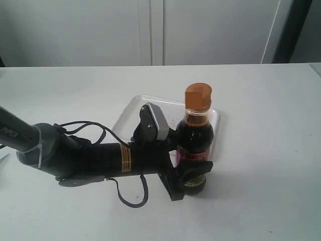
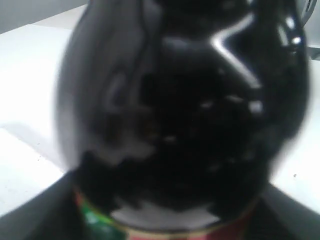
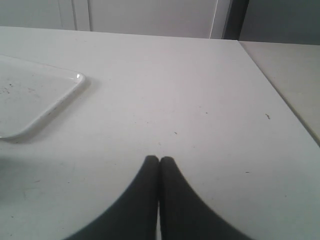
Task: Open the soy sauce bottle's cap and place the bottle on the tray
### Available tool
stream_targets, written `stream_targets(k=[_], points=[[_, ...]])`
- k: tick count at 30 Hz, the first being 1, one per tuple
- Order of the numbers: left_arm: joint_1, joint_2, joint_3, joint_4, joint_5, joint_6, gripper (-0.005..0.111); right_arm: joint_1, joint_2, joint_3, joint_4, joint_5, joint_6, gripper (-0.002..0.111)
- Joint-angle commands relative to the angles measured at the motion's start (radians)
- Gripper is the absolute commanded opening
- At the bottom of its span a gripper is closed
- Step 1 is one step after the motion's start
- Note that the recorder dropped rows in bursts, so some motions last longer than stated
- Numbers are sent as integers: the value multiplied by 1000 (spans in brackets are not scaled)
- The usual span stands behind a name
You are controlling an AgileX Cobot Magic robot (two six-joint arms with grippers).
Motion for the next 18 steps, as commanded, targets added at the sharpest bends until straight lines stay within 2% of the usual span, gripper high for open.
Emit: stream_targets(k=[1, 4, 5, 18], points=[[-5, 6, 0, 18, -3, 25, 35, -3, -5, 2, -1, -1, 4, 0], [-5, 7, 0, 25, -3, 25, 7, -3, -5, 2, -1, -1, 4, 0], [-5, 7, 0, 25, -3, 31, 0, -3, -5, 2, -1, -1, 4, 0], [-5, 7, 0, 29, -3, 48, 0, -3, -5, 2, -36, -38, -15, 0]])
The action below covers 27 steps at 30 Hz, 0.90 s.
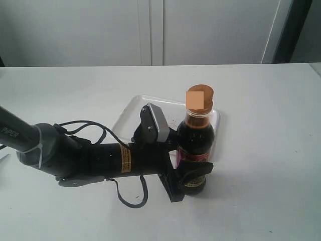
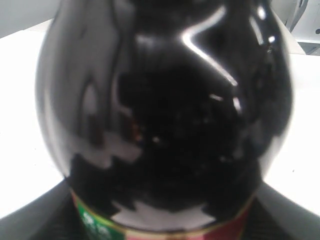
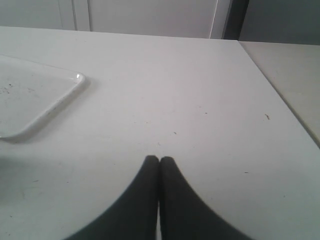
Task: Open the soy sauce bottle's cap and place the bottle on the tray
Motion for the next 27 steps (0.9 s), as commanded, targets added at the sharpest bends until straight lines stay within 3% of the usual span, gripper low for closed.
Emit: stream_targets(k=[1, 6, 9, 12, 19, 27], points=[[-3, 5, 0, 20, 4, 18, 0, -3, -5, 2, -32, -61, -14, 0], [-3, 5, 0, 36, 4, 18, 0, -3, -5, 2, 9, -337, -9, 0], [-3, 5, 0, 55, 4, 18, 0, -3, -5, 2, 103, -490, 163, 0], [-3, 5, 0, 61, 4, 10, 0, -3, -5, 2, 101, -582, 199, 0], [-3, 5, 0, 67, 4, 11, 0, -3, 41, -83, 76, -604, 187, 0], [-3, 5, 0, 67, 4, 8, 0, -3, 330, -305, -34, -676, 145, 0]])
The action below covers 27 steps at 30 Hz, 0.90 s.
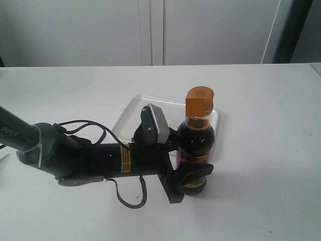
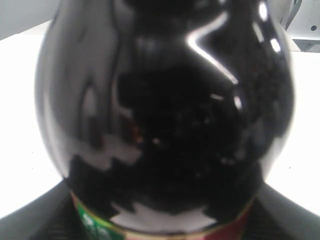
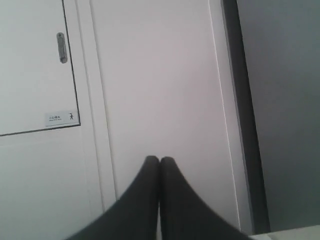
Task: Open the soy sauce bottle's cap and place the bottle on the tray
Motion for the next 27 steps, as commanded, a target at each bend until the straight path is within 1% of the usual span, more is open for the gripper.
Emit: stream_targets(k=[1, 3, 7, 13, 14, 16, 19, 23, 27], points=[[-3, 5, 0, 39, 11, -1, 0, -3, 171, -120, -105, -52, -35, 0], [-3, 5, 0, 39, 11, -1, 0, -3, 259, -174, -147, -75, -35, 0], [-3, 5, 0, 39, 11, -1, 0, -3, 408, -263, -157, -72, -35, 0], [-3, 5, 0, 39, 11, -1, 0, -1, 607, -324, -311, -157, -31, 0], [-3, 5, 0, 39, 11, -1, 0, -1, 636, -329, -365, -172, -31, 0], [-3, 5, 0, 39, 11, -1, 0, -1, 682, -337, -512, -186, -37, 0], [-3, 5, 0, 39, 11, -1, 0, -1, 733, -338, -650, -204, -37, 0], [-3, 5, 0, 39, 11, 1, 0, 2, 780, -338, -693, -207, -37, 0], [-3, 5, 0, 39, 11, 1, 0, 52, 811, -338, -801, -209, -42, 0]])
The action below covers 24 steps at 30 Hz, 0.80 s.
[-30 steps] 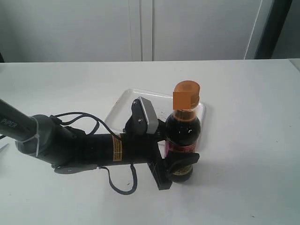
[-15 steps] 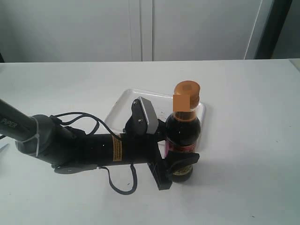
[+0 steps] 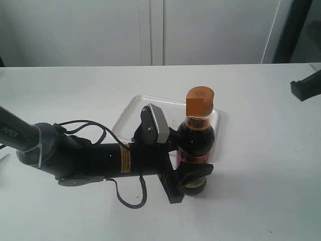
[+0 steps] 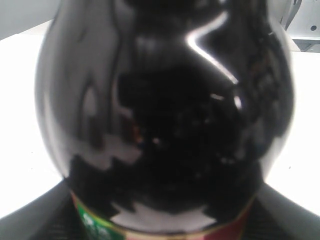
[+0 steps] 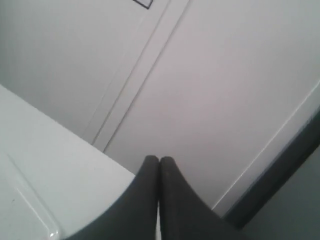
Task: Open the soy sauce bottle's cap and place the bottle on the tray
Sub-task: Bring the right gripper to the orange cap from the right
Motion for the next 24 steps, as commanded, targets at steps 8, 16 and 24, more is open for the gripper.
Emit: stream_targets(k=[8, 16, 24], points=[[-3, 5, 0, 37, 11, 1, 0, 142, 102, -10, -46, 61, -102, 0], [-3, 5, 0, 37, 11, 1, 0, 210, 163, 71, 282, -41, -387, 0], [-3, 5, 0, 37, 11, 1, 0, 292, 221, 130, 419, -185, -563, 0]])
